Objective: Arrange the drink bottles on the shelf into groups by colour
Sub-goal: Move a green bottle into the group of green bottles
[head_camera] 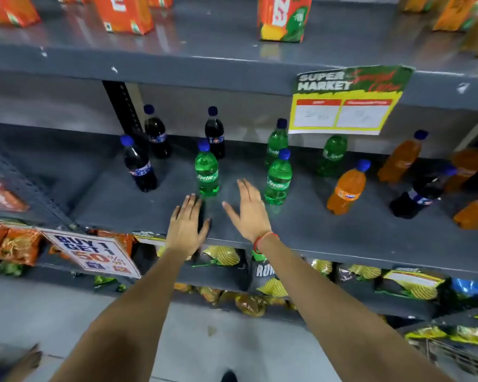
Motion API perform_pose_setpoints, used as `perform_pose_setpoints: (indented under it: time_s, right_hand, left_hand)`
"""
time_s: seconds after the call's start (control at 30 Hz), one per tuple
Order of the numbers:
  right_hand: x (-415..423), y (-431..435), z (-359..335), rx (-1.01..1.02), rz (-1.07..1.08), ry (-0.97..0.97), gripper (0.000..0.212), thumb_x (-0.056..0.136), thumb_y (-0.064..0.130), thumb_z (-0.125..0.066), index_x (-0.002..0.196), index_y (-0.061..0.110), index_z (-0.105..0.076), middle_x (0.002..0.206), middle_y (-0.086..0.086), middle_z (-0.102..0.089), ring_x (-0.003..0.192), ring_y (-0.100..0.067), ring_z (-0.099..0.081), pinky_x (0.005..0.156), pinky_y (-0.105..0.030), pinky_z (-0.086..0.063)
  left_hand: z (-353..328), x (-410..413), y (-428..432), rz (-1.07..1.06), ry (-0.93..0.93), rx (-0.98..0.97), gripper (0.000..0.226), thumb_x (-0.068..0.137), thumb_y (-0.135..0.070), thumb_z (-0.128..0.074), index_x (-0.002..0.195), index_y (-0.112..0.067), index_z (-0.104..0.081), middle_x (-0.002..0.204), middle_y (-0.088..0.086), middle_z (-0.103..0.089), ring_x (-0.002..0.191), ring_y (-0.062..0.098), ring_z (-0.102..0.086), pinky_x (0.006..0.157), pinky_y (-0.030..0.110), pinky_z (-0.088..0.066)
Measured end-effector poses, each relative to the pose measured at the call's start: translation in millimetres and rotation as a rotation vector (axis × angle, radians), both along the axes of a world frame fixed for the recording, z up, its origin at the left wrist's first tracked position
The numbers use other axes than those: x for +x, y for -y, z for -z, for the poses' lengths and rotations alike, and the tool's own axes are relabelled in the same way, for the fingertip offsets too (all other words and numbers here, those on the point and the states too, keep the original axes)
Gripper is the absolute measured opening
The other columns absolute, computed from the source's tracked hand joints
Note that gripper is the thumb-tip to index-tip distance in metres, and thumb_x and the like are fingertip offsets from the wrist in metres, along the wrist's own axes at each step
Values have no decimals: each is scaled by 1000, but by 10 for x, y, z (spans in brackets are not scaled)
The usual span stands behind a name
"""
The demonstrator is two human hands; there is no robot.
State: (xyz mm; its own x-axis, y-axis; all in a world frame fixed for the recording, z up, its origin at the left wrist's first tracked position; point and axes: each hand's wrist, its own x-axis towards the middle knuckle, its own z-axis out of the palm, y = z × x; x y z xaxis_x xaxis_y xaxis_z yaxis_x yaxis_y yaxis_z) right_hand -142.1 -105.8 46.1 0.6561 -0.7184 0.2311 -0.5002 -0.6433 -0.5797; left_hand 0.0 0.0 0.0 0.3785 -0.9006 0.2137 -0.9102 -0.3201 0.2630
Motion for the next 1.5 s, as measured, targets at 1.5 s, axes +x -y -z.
perform_pose_setpoints:
  time_s: [1.5]
  right_hand:
    - [-1304, 568, 150, 174, 600, 355, 61, 65, 38, -82, 111, 13, -51, 103, -11, -71, 94, -28, -67, 83, -45, -56]
  left_hand:
    - [25, -1030, 592, 258, -36, 67, 63, 89, -41, -24, 125, 1, -55, 136, 17, -50, 128, 27, -45, 105, 43, -31]
